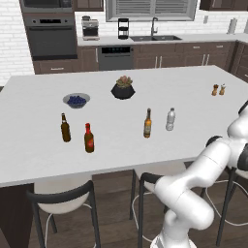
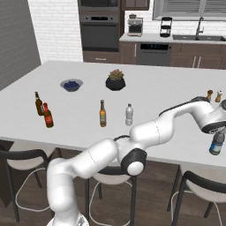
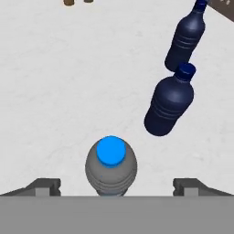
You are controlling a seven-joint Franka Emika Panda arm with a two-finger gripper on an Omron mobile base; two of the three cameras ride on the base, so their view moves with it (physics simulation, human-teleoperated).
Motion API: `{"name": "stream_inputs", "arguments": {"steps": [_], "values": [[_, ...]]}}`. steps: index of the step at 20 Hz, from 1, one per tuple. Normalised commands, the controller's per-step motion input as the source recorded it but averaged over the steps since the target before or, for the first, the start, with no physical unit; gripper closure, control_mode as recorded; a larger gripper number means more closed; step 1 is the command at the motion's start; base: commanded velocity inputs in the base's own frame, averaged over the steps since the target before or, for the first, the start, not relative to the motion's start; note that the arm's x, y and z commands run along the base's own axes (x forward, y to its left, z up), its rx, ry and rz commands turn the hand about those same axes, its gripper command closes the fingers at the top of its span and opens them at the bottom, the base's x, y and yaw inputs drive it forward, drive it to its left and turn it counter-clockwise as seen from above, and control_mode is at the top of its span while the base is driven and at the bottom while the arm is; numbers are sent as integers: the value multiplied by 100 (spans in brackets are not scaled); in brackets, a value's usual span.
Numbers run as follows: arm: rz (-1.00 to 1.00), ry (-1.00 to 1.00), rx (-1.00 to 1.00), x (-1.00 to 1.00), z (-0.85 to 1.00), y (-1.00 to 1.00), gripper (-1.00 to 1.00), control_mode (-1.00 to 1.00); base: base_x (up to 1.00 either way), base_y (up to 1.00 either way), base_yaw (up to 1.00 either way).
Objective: Move the plastic bottles in the middle to the plastics group, and the glass bottles in the middle to the glass group.
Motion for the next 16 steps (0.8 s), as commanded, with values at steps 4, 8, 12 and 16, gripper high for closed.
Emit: {"name": "stream_inputs", "arguments": {"steps": [4,8,12,16], "values": [[-11,13,1,-44,39,36,-100,-100,0,0,0],[-11,23,0,-45,17,59,-100,-100,0,0,0],[-6,15,0,-49,0,66,-100,-100,0,0,0],[-7,0,7,-64,-5,65,-100,-100,0,0,0]]}}
